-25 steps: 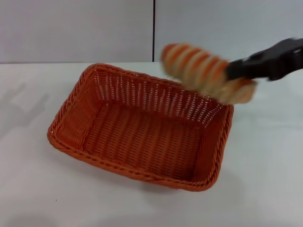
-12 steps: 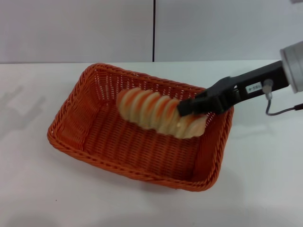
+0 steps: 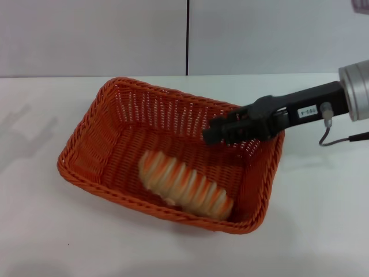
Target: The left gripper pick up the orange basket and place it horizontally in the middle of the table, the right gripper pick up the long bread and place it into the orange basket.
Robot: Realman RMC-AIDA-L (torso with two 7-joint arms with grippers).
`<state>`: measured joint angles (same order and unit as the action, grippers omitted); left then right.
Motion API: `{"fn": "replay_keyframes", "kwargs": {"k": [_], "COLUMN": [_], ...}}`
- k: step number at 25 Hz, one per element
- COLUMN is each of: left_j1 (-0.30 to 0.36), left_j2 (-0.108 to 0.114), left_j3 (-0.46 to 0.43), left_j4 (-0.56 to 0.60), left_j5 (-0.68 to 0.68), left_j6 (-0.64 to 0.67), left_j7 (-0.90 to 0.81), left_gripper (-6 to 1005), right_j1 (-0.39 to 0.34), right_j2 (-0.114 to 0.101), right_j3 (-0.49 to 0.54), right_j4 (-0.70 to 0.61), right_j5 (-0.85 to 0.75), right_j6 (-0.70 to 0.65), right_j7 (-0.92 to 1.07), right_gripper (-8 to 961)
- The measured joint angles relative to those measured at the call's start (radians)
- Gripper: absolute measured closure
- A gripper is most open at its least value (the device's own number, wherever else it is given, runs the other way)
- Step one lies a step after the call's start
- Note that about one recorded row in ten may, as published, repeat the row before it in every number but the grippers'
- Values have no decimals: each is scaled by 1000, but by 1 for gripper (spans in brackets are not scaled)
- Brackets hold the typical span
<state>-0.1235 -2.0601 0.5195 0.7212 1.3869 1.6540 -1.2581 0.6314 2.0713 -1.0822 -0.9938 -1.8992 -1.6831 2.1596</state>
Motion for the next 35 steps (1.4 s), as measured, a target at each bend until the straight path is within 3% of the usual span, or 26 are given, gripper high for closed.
{"fn": "replay_keyframes", "kwargs": {"k": [6,12,15,16,17,19,26,35], "left_j1": [0,-4,-3,-1,3,7,12,3], "left_j2": [-2,-1,0,0,0,0,1,-3], "left_j3": [-5,-16,-70,-84,-102,-128,-182,-262], "left_j4": [-20,-87,-150,-166,-186,-224,-339,-523], "left_j5": [-8,-11,-12,-13,-13,-15,-15,-20], "left_j6": [3,-2,12,19,25,27,13,13], "left_j7": [4,72,124,138,163,203,422,664], "left_gripper": [194,194,194,194,194,194,193,193], "right_j1": [-30,-153,-217,-242,-242,-259,-288,-271], "right_j2": [-22,-13,-5,-4,-4,-5,0,4], "right_j3": [120,345,454,513,513,571,704,846], "right_j4": [-16,-78,36,153,153,279,553,745], "right_j5": [6,145,273,351,351,400,421,424], "right_j6": [-30,-74,-56,-46,-46,-41,-19,-5], "right_j7": [-68,-307,-514,-655,-655,-789,-1108,-1347], "right_gripper": [500,285,285,285,285,285,285,285]}}
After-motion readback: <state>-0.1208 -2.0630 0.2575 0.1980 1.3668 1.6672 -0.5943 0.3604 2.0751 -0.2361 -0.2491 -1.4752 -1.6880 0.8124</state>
